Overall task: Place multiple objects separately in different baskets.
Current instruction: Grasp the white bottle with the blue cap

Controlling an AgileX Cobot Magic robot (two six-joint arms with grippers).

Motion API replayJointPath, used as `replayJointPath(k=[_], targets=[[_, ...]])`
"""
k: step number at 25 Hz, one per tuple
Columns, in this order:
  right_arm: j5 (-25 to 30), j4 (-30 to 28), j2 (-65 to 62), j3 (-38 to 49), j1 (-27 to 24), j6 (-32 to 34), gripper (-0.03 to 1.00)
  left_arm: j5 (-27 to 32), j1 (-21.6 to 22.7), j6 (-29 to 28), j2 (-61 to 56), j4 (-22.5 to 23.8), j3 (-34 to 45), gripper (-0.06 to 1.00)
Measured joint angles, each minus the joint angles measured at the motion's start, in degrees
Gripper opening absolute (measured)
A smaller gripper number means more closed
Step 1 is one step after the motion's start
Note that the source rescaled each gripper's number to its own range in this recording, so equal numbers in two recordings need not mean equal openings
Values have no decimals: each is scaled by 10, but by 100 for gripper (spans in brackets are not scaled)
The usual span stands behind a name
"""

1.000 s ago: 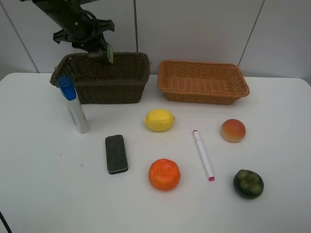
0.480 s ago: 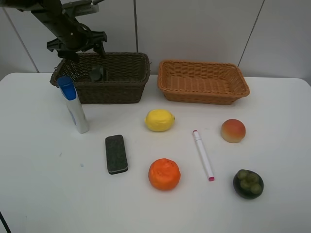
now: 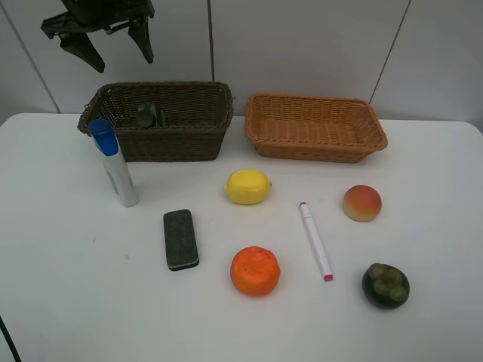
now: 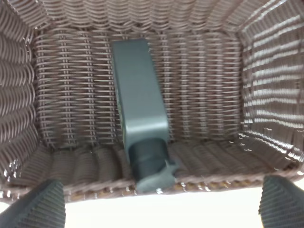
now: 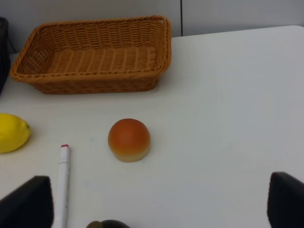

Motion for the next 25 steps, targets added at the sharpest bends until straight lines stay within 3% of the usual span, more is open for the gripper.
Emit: replayJointPath(k=[4, 9, 16, 25], targets=[[0, 0, 0, 0, 0, 0, 100, 2, 0, -3, -61, -14, 51, 100], [0, 0, 0, 0, 0, 0, 100, 2, 0, -14, -192, -36, 226, 100], [0, 0, 0, 0, 0, 0, 100, 2, 0, -33, -270, -17, 410, 100], [0, 0, 0, 0, 0, 0, 100, -63, 0, -44, -189, -29, 440, 100]])
